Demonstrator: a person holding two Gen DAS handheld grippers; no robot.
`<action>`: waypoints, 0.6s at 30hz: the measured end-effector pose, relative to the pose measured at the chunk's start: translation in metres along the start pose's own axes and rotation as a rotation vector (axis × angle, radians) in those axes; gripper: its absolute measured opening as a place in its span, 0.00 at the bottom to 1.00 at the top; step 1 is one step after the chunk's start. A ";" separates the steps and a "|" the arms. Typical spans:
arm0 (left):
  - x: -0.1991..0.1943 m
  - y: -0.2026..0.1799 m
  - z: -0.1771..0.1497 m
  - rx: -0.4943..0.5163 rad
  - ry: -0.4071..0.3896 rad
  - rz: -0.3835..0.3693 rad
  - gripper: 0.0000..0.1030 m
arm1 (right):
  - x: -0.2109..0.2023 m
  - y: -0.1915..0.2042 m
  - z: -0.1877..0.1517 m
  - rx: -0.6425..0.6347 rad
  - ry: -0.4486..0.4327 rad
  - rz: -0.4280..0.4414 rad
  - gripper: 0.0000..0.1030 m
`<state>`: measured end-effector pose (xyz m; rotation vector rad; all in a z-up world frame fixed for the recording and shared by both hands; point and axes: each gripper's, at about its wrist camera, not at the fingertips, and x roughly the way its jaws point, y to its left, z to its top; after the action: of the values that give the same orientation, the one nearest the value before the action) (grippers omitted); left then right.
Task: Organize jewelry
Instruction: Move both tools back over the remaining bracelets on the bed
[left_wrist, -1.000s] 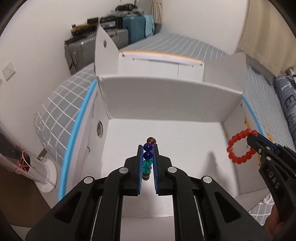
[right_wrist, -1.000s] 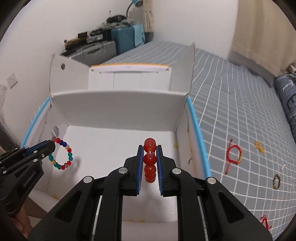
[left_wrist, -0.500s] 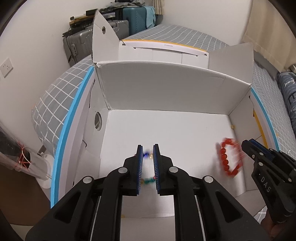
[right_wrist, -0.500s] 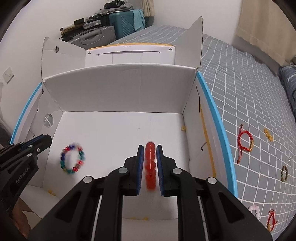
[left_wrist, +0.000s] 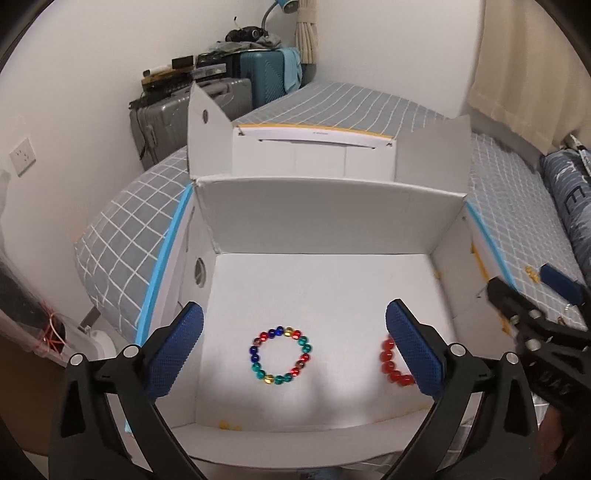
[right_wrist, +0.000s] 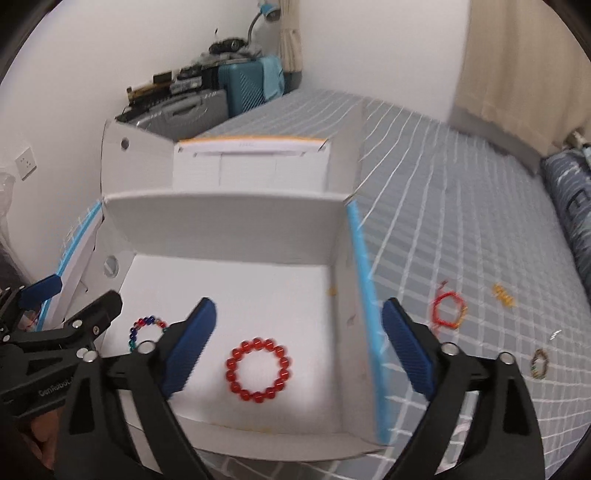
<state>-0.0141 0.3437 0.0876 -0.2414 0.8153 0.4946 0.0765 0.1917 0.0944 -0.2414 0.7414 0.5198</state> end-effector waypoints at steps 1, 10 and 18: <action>-0.002 -0.002 0.000 0.000 -0.003 -0.005 0.95 | -0.005 -0.004 0.001 -0.001 -0.012 -0.010 0.90; -0.029 -0.050 0.004 0.052 -0.045 -0.063 0.95 | -0.046 -0.071 -0.002 0.056 -0.059 -0.105 0.93; -0.057 -0.127 -0.014 0.152 -0.085 -0.160 0.95 | -0.084 -0.146 -0.037 0.122 -0.055 -0.196 0.93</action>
<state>0.0090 0.2100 0.1231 -0.1422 0.7398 0.2889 0.0805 0.0235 0.1302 -0.1826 0.6850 0.2929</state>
